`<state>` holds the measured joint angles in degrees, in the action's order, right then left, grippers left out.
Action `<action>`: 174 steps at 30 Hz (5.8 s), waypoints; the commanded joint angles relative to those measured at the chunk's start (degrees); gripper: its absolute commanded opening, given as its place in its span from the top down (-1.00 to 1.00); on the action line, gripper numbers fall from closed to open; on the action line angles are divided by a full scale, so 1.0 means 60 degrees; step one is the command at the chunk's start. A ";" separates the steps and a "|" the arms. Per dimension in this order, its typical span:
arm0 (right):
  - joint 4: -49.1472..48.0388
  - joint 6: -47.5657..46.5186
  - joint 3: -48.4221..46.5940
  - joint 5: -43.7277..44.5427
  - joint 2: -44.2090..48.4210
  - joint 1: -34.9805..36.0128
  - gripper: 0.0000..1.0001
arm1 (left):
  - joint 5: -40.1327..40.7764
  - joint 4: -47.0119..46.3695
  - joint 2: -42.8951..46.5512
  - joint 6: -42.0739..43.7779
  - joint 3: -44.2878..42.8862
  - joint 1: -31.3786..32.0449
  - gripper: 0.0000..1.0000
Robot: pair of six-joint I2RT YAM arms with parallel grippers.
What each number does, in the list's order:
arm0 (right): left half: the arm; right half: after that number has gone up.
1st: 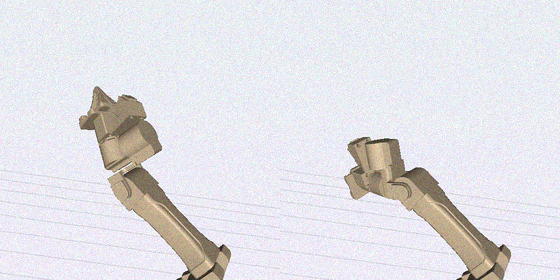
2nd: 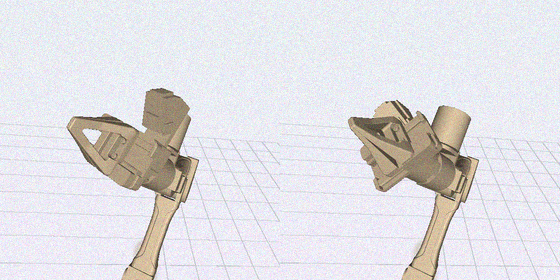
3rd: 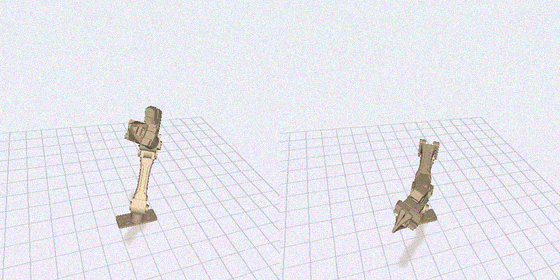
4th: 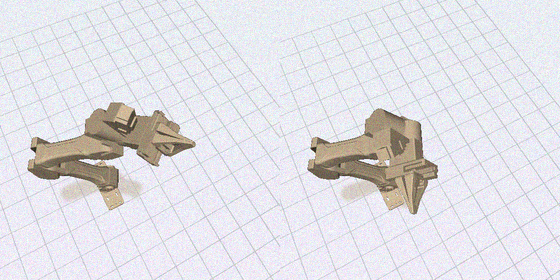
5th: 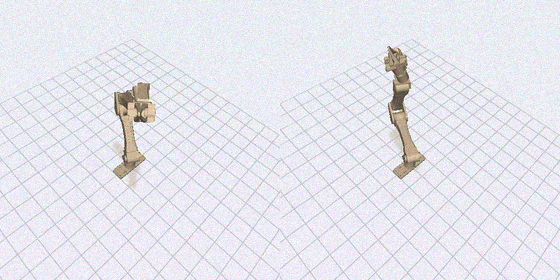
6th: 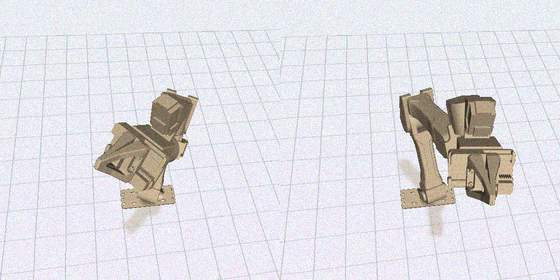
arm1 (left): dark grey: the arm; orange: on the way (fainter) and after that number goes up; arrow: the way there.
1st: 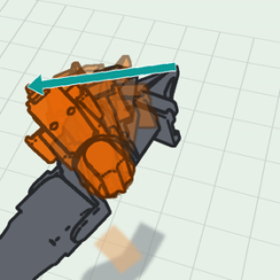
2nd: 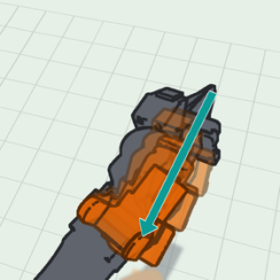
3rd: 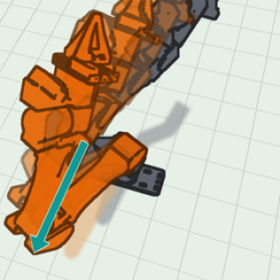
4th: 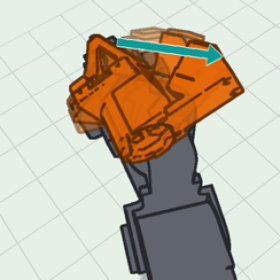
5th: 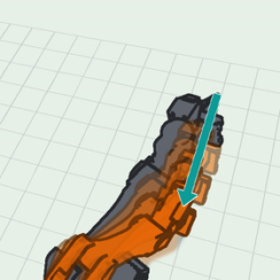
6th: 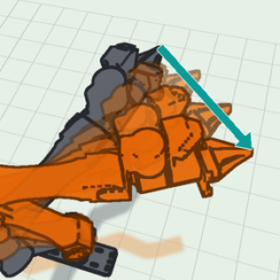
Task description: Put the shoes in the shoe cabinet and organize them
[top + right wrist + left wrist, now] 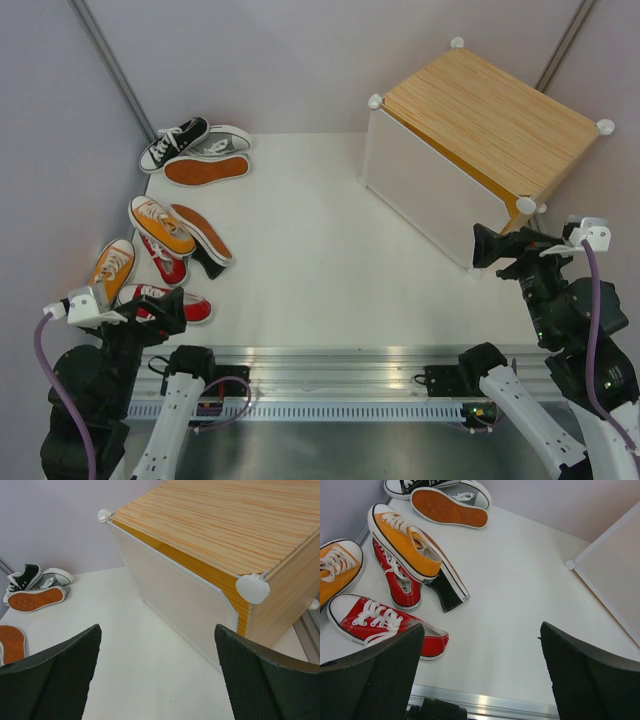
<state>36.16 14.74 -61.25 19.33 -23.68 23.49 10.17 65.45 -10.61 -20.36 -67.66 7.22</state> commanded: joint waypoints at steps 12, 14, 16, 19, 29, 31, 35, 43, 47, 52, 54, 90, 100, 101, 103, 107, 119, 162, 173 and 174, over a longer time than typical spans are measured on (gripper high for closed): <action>0.0841 -0.0216 -0.0806 0.0001 -0.1045 0.0041 -0.96 | -0.0582 -0.0244 -0.1219 -0.0620 0.0275 0.0027 -1.00; 0.1032 -0.0143 -0.1011 -0.0014 -0.1369 0.0041 -0.96 | -0.0874 -0.0259 -0.1292 -0.0679 0.0435 0.0027 -1.00; 0.1238 -0.0099 -0.1230 -0.0043 -0.1894 0.0041 -0.96 | -0.1079 -0.0274 -0.1438 -0.0679 0.0509 0.0027 -1.00; 0.1531 0.0206 -0.1640 0.0465 -0.2656 0.0041 -0.96 | -0.1547 -0.0259 -0.1687 -0.0664 0.0685 0.0027 -1.00; 0.1956 0.0107 -0.2637 0.2870 -0.4488 0.0041 -0.96 | -0.2150 -0.0332 -0.1733 -0.0635 0.0788 0.0027 -0.99; 0.2015 0.0092 -0.2696 0.3091 -0.4709 0.0041 -0.96 | -0.2164 -0.0318 -0.1674 -0.0606 0.0774 0.0027 -0.99; 0.1796 -0.0040 -0.2419 0.3442 -0.5017 0.0026 -0.96 | -0.2194 -0.0288 -0.1571 -0.0606 0.0788 0.0027 -1.00; 0.0829 -0.0625 -0.1818 0.3181 -0.5383 -0.0178 -0.96 | -0.2355 -0.0245 -0.1513 -0.0635 0.0788 0.0027 -1.00; 0.0639 -0.0728 -0.1657 0.2858 -0.5603 -0.0413 -0.96 | -0.2311 -0.0200 -0.1498 -0.0562 0.0774 0.0027 -1.00; 0.0287 -0.0992 -0.1510 0.2725 -0.5648 -0.0793 -0.96 | -0.2267 -0.0171 -0.1498 -0.0547 0.0744 0.0027 -1.00; 0.0155 -0.1138 -0.1481 0.2362 -0.5662 -0.0896 -0.96 | -0.2267 -0.0186 -0.1469 -0.0547 0.0759 0.0027 -1.00; 0.0420 0.0413 -0.2623 -0.7118 -0.6599 -0.0341 -0.89 | -0.2618 -0.0801 -0.1996 -0.0606 0.0832 0.0027 -1.00; -0.2201 0.1762 -0.2740 -0.6812 -0.8149 0.1255 -0.90 | -0.2648 -0.0728 -0.1894 -0.0664 0.0890 0.0027 -1.00; -0.2320 0.1805 -0.2914 -0.6709 -0.8341 0.1431 -0.90 | -0.2619 -0.0713 -0.1879 -0.0664 0.0905 0.0027 -1.00; -0.2714 0.1864 -0.3251 -0.6460 -0.8940 0.1856 -0.90 | -0.2619 -0.0698 -0.1894 -0.0664 0.0905 0.0027 -0.99; -0.3608 0.2083 -0.3691 -0.5977 -0.9850 0.2369 -0.94 | -0.2648 -0.0684 -0.1835 -0.0723 0.0920 0.0027 -1.00; -0.6215 0.2143 -0.5858 -0.4233 -1.2472 0.2824 -0.96 | -0.2575 -0.0479 -0.1747 -0.0986 0.0979 0.0027 -1.00; -0.1647 0.0105 0.0042 -0.1903 -0.4447 0.2824 -0.96 | -0.0487 -0.5210 -0.8998 -0.2464 0.0743 0.0466 -0.85; -0.1604 0.0326 0.0468 -0.2153 -0.4417 0.2824 -0.96 | 0.1498 -0.5107 -0.9056 -0.2716 0.1403 -0.1173 -0.80; -0.1589 0.0326 0.0482 -0.2153 -0.4403 0.2824 -0.96 | 0.1498 -0.5180 -0.9144 -0.2643 0.1403 -0.1552 -0.80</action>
<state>26.65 16.32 -58.74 6.72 -50.81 40.29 15.99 36.25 -64.60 -35.51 -59.53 1.54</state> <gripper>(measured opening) 0.979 0.899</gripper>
